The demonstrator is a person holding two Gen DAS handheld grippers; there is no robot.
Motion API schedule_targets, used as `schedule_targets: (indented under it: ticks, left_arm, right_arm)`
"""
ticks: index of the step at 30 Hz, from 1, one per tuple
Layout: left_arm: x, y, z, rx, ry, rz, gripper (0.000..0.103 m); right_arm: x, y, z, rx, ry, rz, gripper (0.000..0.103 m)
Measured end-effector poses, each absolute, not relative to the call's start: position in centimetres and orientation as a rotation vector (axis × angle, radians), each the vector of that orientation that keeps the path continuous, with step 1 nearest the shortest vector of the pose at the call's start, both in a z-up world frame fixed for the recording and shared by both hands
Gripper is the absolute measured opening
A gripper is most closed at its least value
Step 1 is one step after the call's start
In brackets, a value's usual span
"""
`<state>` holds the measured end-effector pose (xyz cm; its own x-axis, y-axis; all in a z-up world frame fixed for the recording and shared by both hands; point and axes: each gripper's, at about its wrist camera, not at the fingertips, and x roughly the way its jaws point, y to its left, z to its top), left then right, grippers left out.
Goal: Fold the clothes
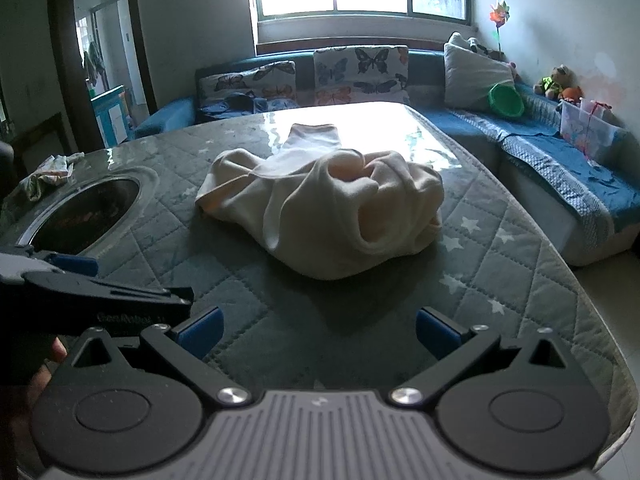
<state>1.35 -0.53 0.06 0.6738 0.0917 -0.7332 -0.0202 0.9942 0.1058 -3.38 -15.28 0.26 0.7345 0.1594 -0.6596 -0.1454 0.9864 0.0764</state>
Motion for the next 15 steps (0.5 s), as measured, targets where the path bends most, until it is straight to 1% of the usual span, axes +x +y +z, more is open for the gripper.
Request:
schedule_targets:
  ticks: [15]
  left_arm:
    - [2.20,-0.31,-0.25,0.090,0.868,0.073,0.103]
  right_arm:
    - [-2.66,-15.39,-0.14,0.016,0.765,0.182,0.103]
